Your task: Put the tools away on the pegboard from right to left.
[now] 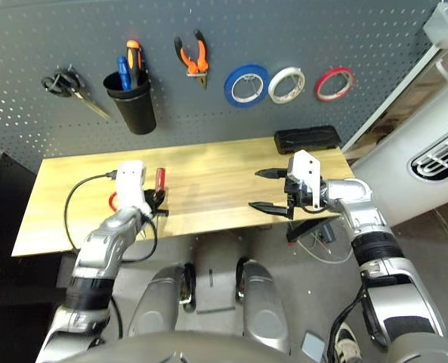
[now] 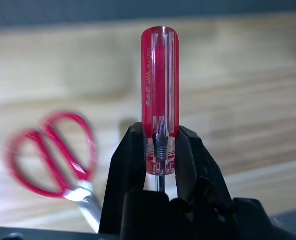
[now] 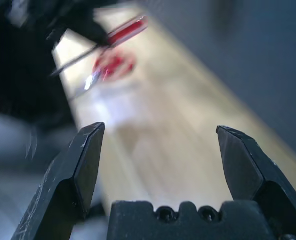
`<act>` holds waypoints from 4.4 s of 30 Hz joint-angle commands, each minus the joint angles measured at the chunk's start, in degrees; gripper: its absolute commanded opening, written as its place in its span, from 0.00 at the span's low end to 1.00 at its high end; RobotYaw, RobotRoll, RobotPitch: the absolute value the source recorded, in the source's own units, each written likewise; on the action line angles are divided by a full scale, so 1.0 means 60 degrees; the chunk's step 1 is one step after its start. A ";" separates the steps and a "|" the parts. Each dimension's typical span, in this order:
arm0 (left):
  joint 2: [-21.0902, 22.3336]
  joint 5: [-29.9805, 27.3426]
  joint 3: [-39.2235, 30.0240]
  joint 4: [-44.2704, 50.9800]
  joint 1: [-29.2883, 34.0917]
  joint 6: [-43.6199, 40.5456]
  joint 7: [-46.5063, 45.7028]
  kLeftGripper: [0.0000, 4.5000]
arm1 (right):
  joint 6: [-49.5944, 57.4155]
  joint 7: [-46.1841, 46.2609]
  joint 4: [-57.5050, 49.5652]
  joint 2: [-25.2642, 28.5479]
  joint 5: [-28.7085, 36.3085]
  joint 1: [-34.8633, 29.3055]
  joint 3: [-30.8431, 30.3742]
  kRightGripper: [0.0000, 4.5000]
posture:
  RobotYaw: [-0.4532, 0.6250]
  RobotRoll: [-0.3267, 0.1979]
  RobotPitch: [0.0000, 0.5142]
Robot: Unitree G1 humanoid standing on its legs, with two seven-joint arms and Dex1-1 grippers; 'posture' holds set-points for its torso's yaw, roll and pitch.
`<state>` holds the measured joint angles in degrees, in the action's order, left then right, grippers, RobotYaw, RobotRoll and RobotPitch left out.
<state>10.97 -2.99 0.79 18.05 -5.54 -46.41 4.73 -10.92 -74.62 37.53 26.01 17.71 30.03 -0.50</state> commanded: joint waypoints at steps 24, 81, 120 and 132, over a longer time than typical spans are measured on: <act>0.0528 0.0308 -0.0687 0.2467 -0.3659 0.0256 -0.0417 0.19 | 0.3900 -0.0842 -0.3002 0.1174 0.2571 0.0431 0.1482 1.00 | 0.50 0.62 0.14; 0.0907 0.0799 -0.0810 -0.3633 -0.6478 0.5317 -0.0301 1.00 | 0.3322 -0.0393 -0.3063 0.0803 0.2446 -0.0094 0.1550 1.00 | 0.46 0.62 0.13; 0.0317 0.0315 -0.1522 -0.1504 0.0228 0.1985 -0.0257 1.00 | 0.1059 -0.1226 -0.1276 0.0004 -0.0184 0.0195 -0.0383 1.00 | 0.53 0.62 0.40; -0.0066 0.0224 -0.1833 -0.4936 -0.0587 0.3261 -0.1082 1.00 | 0.1719 -0.0241 -0.3038 0.0091 -0.0167 -0.1707 -0.0635 1.00 | 0.48 0.62 0.54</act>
<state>11.03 -1.98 -9.65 -9.24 -9.67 -27.53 -0.92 -1.68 -76.18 21.09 25.59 16.37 21.13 -3.85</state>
